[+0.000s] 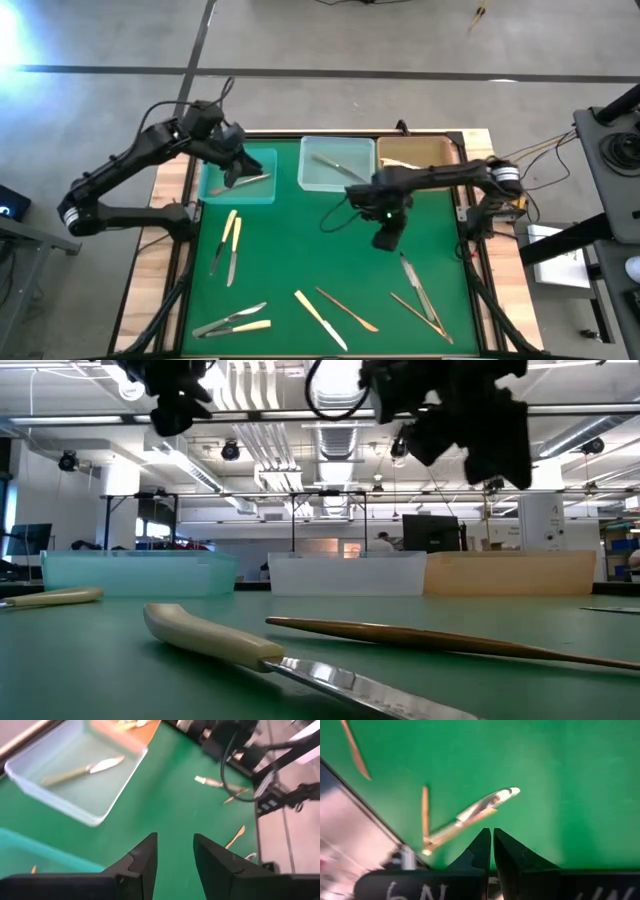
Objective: Sort silverware by color (type)
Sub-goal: Put the green knife into the transparent bin
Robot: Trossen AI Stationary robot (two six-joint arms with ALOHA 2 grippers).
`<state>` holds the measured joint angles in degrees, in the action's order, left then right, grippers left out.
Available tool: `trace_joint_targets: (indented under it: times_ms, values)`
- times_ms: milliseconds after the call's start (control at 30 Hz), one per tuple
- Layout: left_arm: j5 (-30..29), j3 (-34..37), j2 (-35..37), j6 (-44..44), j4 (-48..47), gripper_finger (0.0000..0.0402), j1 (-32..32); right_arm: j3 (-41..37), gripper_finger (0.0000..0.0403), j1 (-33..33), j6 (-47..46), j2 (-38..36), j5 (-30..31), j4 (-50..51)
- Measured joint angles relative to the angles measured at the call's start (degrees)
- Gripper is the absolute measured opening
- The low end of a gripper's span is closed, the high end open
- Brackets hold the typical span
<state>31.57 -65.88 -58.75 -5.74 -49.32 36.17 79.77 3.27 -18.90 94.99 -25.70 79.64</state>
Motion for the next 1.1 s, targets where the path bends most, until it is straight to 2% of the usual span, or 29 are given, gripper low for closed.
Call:
trace_joint_targets:
  times_ms: [100,200,333,533,633,800,1100]
  values:
    - [-0.05,0.03,0.51,-2.07,2.41,0.0109,-1.3,-7.56,0.0013,-2.54,-9.22,-3.75,-4.1,-13.08]
    - [-0.04,0.12,0.62,-2.73,3.3,0.0109,-2.04,-12.75,0.0013,-5.7,-15.93,-6.36,-5.35,-23.67]
    - [-0.02,0.12,0.41,-2.77,3.37,0.0109,-2.02,-17.87,0.0013,-8.78,-16.82,-7.74,-4.67,-34.41]
    - [-0.06,0.14,0.31,-4.35,3.5,0.0109,-2.02,-22.04,0.0013,-11.96,-27.96,-7.43,-4.9,-46.45]
    - [-0.06,0.16,0.46,-4.8,3.52,0.0109,-2.02,-23.01,0.0013,-13.4,-28.99,-6.5,-6.33,-50.43]
    - [-0.06,0.19,0.65,-5.53,3.88,0.0109,-2.02,-23.3,0.0013,-14.14,-26.68,-4.98,-8.8,-51.24]
    - [-1.04,0.19,0.73,-6.82,6.6,0.0109,-2.02,-28.1,0.0013,-13.37,-23.21,-4.84,-9.4,-63.06]
